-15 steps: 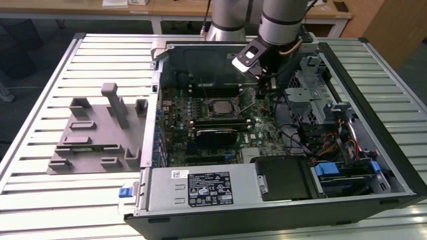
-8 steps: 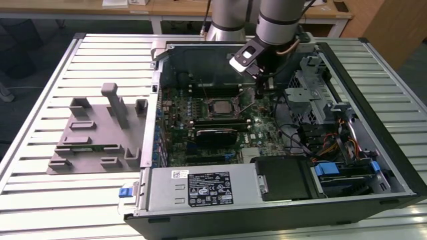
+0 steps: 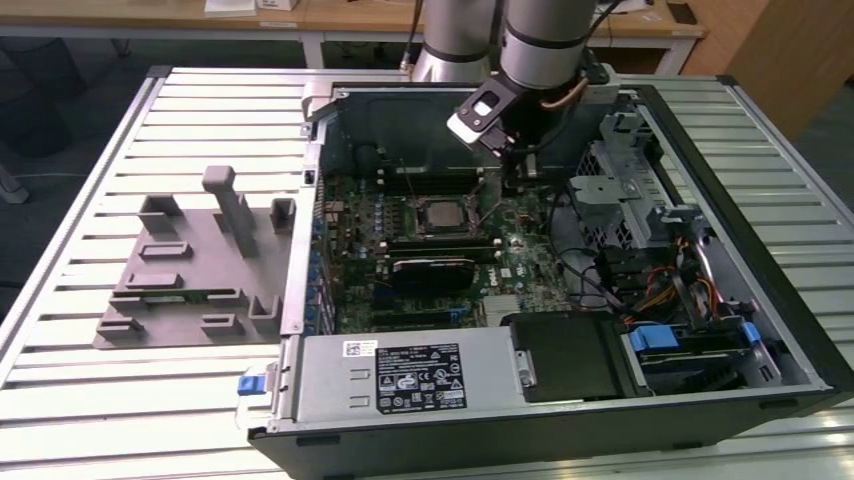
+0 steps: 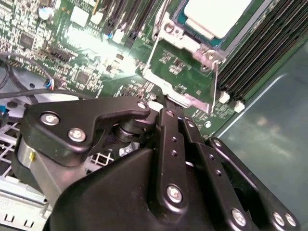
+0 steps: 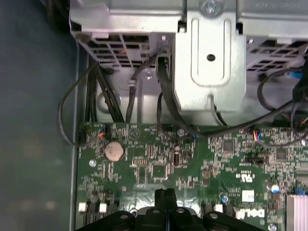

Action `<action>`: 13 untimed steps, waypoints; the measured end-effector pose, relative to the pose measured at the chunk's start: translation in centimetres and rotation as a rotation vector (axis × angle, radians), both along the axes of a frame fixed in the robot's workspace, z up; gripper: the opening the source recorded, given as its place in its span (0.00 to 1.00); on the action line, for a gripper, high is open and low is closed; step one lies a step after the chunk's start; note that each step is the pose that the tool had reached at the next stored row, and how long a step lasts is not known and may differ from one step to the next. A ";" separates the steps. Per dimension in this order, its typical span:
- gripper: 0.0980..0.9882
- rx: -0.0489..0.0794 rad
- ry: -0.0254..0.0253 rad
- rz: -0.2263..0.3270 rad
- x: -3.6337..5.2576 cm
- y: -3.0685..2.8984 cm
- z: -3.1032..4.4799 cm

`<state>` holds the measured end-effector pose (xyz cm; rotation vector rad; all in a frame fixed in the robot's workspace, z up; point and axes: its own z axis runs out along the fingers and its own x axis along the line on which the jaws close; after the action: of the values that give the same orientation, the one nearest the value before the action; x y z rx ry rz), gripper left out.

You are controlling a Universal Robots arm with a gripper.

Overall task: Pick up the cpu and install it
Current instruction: 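Close the cpu cover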

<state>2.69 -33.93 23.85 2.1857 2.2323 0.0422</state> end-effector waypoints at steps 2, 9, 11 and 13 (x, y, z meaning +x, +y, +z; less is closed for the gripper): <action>0.01 0.000 -0.0004 0.000 -0.45 0.06 -0.01; 0.01 0.000 -0.0018 0.000 -2.11 0.36 -0.02; 0.01 0.000 -0.0021 0.000 -2.57 0.47 -0.03; 0.01 0.000 -0.0023 0.000 -3.03 0.59 -0.04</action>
<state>-0.34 -33.33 23.81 2.1845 2.2312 0.0447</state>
